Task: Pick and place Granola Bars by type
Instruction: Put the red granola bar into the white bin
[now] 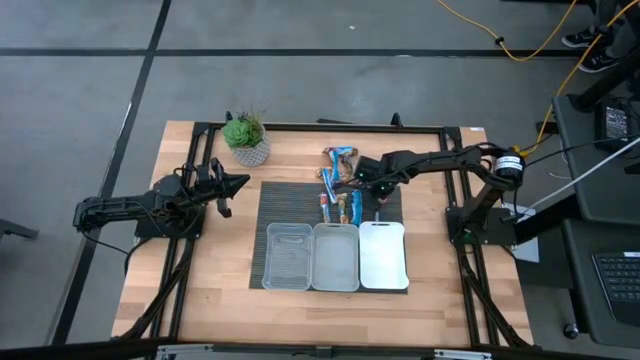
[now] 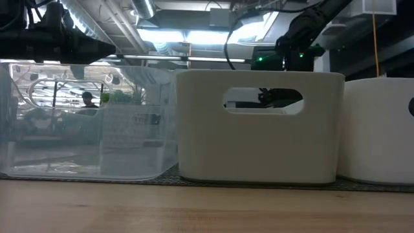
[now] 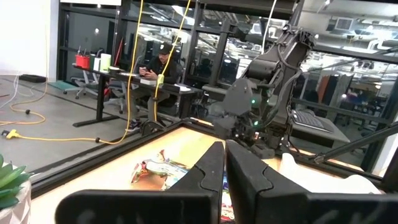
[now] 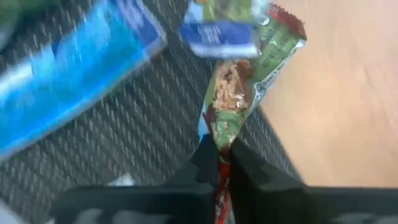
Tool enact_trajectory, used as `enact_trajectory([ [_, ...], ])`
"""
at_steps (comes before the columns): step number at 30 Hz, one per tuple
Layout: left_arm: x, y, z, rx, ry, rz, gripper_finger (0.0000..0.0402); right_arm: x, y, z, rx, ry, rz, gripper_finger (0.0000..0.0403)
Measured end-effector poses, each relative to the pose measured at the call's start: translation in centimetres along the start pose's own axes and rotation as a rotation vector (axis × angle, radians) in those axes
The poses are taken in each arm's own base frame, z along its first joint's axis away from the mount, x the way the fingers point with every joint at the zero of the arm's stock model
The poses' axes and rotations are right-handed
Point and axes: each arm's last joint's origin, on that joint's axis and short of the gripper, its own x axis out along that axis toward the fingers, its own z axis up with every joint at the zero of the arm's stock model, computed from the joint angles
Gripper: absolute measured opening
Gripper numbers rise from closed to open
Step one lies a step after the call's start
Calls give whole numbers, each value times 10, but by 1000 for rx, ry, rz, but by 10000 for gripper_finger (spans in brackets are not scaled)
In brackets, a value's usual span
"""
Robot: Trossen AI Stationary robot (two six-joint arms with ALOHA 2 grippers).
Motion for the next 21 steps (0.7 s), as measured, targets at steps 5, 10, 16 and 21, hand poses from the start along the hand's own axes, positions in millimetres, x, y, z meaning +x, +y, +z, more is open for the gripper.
enact_trajectory([
  [5,0,0,0,0,0,3,10,-24,-6,-11,13,-1,-3,34],
  [10,0,0,0,0,-2,14,12,-65,-13,-27,69,-106,5,40],
  [16,0,1,0,24,-3,21,11,-125,-21,-63,123,-286,159,15],
  [21,0,1,-2,32,18,25,13,-169,-29,-102,102,-480,296,29],
])
